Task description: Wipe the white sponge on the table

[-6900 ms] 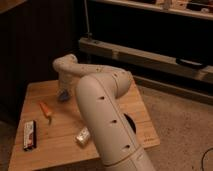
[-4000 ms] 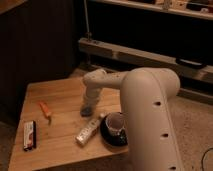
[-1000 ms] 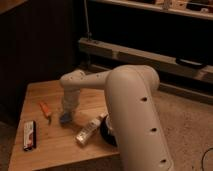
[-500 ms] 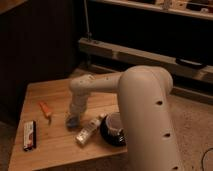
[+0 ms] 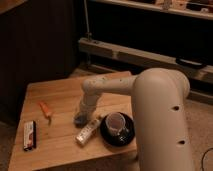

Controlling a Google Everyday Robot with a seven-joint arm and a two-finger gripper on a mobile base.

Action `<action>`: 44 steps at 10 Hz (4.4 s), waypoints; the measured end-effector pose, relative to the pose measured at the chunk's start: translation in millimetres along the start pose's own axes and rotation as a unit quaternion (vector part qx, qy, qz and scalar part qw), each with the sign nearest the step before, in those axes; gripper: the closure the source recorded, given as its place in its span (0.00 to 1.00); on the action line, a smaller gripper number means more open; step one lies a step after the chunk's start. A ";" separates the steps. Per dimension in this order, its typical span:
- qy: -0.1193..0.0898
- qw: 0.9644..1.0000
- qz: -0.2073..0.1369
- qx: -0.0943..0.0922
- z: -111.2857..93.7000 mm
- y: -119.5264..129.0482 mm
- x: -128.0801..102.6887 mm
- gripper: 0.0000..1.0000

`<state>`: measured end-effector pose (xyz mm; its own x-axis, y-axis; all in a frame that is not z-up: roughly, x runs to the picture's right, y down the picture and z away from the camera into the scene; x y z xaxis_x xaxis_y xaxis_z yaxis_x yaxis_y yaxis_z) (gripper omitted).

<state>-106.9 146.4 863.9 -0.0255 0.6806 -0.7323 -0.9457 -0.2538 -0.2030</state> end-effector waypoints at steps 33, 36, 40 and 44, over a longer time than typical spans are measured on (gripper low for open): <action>0.059 0.986 -0.152 -0.036 28.0 121.1 19.4 1.00; 0.073 0.989 -0.128 -0.035 29.3 99.2 37.8 1.00; 0.070 0.994 -0.080 -0.020 22.6 62.6 41.6 1.00; 0.043 0.999 -0.024 -0.001 6.1 14.6 18.4 1.00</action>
<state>-123.1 159.3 851.4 0.0472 0.6309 -0.7744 -0.9443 -0.2245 -0.2405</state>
